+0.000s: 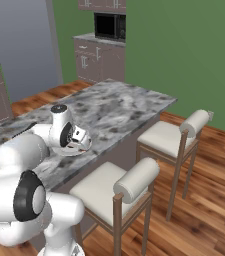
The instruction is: Take the cinnamon bottle from the cabinet and place it on the dining table, next to the plate with the cupcake. Then take the chocolate from the dining counter and place it on the cupcake plate.
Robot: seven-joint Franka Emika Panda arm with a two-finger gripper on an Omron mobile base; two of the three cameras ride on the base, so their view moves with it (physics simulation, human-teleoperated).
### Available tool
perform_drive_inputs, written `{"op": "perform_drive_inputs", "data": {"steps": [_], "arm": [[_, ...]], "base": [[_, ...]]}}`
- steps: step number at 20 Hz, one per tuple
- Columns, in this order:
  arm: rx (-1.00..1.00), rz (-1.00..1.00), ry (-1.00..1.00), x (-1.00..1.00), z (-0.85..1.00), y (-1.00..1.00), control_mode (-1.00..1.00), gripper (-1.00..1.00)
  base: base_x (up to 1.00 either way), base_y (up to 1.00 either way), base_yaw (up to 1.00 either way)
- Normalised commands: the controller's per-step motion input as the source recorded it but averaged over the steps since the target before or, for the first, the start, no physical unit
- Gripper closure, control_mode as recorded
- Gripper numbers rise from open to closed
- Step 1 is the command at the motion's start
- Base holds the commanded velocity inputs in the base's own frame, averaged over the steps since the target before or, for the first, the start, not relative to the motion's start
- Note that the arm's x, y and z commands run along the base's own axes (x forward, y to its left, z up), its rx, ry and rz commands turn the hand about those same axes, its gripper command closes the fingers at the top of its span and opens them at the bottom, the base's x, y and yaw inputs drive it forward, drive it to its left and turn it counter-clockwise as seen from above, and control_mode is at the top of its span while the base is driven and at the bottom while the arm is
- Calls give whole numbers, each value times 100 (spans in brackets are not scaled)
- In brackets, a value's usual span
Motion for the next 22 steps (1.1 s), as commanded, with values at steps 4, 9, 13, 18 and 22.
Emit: {"op": "perform_drive_inputs", "data": {"steps": [4, 9, 13, 18, 22], "arm": [[6, -2, -1, -70, 28, -4, -100, -100], [6, 0, 0, -61, 41, -3, -100, -100], [0, 0, -2, -61, 33, 0, -100, -100], [0, 6, 0, -63, 28, 0, -100, -100], [0, 8, 0, -69, 29, 0, -100, -100]], "base": [[0, 0, 0], [0, 0, 0], [0, 0, 0], [0, 0, 0], [0, 0, 0]]}}
